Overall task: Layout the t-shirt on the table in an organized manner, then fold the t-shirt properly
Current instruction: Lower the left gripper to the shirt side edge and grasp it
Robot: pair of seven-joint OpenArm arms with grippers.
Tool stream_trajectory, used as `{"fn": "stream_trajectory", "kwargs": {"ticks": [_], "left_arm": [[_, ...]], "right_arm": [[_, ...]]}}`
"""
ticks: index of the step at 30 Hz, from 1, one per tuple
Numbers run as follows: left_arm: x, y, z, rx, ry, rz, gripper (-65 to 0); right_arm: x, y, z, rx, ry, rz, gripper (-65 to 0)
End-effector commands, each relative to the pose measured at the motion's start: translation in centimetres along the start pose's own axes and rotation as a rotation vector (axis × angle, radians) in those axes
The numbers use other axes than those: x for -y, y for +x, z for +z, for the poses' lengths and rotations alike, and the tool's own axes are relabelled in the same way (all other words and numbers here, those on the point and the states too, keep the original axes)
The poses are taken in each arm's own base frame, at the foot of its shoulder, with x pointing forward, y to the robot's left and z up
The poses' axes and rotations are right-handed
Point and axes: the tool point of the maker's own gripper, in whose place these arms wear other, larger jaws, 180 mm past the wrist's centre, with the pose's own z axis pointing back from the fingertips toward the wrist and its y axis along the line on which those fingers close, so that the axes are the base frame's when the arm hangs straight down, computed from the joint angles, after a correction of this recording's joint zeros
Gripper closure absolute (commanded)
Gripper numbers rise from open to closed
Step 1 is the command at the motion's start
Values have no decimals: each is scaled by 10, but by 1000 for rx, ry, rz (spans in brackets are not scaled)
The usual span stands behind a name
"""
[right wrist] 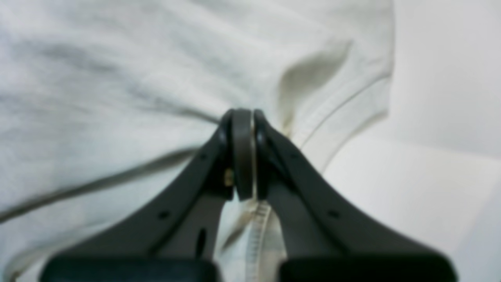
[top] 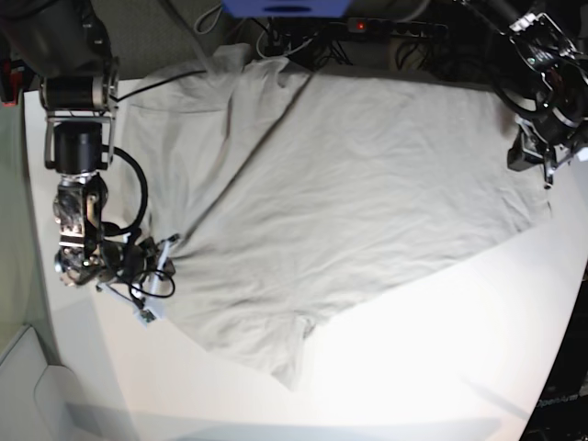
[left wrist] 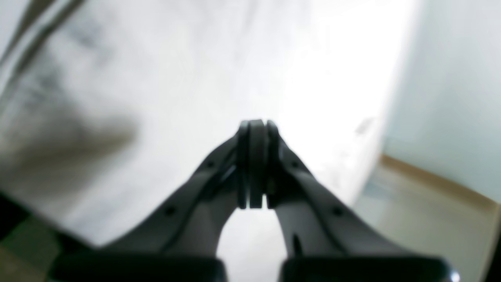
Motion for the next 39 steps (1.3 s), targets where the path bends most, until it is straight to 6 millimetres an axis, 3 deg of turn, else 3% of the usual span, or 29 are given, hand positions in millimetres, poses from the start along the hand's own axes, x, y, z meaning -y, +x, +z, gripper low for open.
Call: {"fn": "stream_trajectory", "kwargs": {"ticks": [1,8,11,17,24,32,36,39], "left_arm": [[9,12,2,32,-3,-7,-7],[-12,24,-35,62,112,37,0],[-8,15,-59,55,153,-21,0],[8,19,-92,141,195,-158,0],[29,43,-128,206,230,-210,0],[96,53,-166,304,215,-369,0],[144,55,-172,354,161,-435,0],[165,55,-173,362,138,-446,0]], "right_arm": [[13,24,10,64,-31,2,0],[16,19,11,37,-37,3,0],[17,17,12,29,-39,4,0],[26,13,17,19,-60,8,0],[52,3,31,-4,-110,14,0],[70,-5,42,-2,-146,-21,0],[76,-12,46,-24,-158,-43,0],[83,-16,52,-40,-172,-46,0]]}}
